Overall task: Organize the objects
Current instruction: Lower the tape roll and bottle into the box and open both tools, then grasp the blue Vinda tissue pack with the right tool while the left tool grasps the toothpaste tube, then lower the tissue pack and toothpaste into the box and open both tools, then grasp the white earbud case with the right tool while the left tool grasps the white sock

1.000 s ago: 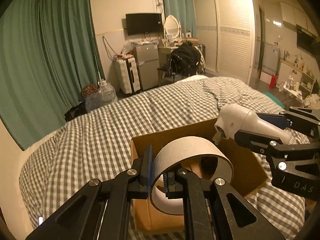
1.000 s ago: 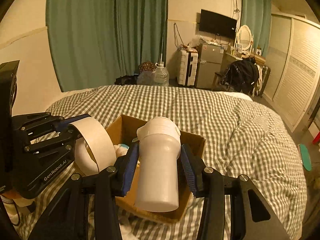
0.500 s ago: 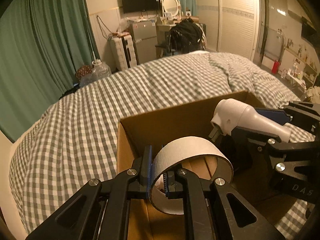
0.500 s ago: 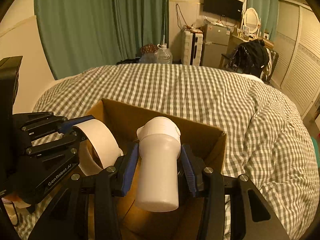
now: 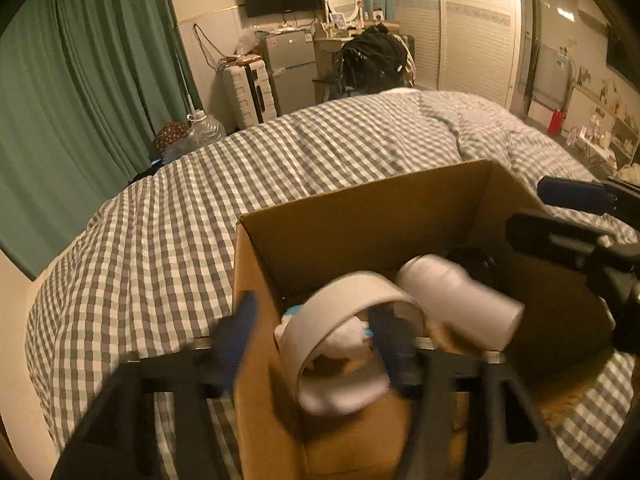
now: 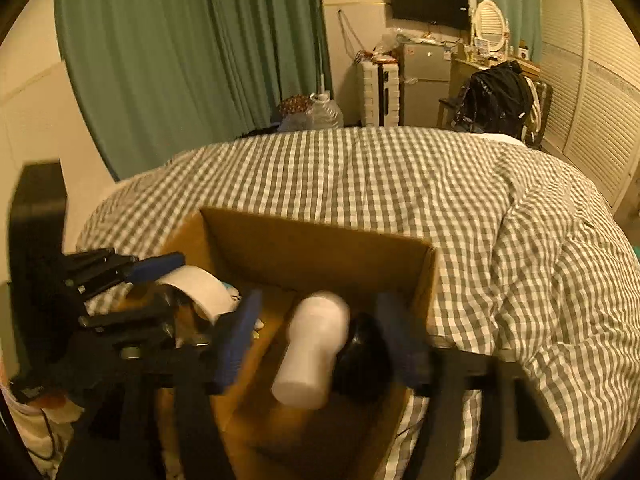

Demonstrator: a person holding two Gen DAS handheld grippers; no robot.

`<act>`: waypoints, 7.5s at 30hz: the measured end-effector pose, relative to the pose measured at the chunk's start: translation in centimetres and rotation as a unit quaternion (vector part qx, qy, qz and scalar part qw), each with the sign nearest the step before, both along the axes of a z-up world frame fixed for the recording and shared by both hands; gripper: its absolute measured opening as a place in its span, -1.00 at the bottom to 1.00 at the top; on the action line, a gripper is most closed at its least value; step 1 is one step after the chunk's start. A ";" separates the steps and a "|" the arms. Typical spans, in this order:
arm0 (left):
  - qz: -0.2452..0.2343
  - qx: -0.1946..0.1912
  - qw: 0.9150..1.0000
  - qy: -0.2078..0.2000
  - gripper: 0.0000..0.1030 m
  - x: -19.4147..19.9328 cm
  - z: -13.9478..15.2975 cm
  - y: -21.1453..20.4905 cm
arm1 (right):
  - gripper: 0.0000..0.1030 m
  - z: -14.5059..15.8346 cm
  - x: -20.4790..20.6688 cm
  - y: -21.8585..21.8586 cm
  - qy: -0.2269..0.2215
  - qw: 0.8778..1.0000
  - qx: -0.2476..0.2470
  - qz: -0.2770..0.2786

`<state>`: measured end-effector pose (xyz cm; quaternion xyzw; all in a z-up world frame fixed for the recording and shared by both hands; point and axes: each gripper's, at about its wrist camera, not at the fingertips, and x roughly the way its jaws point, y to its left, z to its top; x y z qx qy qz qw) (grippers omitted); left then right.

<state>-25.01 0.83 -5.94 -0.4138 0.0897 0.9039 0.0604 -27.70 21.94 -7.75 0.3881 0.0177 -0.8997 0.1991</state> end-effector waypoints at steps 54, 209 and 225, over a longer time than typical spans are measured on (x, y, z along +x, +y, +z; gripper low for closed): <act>0.046 0.000 0.999 -0.008 0.91 22.6 -2.1 -3.8 | 0.52 -2.9 25.2 -1.6 -0.069 0.992 0.085 0.057; 0.018 0.020 0.989 0.147 0.88 18.5 14.5 -0.5 | 0.73 16.1 21.6 1.3 0.155 0.988 0.016 -0.015; 0.042 -0.005 0.995 0.087 0.90 22.2 4.9 -1.1 | 0.73 8.1 25.4 0.4 0.096 0.994 0.048 -0.016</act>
